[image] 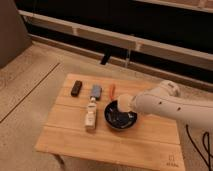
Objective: Place the ceramic cup in the ceramic bowl
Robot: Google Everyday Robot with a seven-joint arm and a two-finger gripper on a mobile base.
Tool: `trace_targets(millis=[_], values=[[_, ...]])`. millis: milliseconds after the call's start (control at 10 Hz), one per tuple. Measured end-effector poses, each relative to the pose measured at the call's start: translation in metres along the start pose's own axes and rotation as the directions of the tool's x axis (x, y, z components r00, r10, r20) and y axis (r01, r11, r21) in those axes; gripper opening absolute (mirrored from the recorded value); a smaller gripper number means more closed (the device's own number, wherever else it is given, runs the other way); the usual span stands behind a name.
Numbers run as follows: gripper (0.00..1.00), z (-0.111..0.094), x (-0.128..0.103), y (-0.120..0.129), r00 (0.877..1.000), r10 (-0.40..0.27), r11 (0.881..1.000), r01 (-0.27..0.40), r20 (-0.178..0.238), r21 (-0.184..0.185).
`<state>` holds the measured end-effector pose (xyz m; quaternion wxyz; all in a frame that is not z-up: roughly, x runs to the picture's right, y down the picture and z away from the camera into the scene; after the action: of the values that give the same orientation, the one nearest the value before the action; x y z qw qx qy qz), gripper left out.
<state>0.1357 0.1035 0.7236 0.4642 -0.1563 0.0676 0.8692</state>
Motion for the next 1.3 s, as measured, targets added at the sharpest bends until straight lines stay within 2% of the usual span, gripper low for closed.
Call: trace_targets(millis=[200, 500, 800, 1300], values=[[0.00, 0.025, 0.009, 0.011, 0.996, -0.053, 0.998, 0.055, -0.066, 0.024], [0.00, 0.050, 0.009, 0.024, 0.987, -0.098, 0.993, 0.106, -0.130, 0.060], [0.00, 0.063, 0.005, 0.015, 0.981, -0.086, 0.989, 0.105, -0.171, 0.105], [0.00, 0.081, 0.010, -0.011, 0.974, -0.028, 0.987, 0.063, -0.223, 0.149]])
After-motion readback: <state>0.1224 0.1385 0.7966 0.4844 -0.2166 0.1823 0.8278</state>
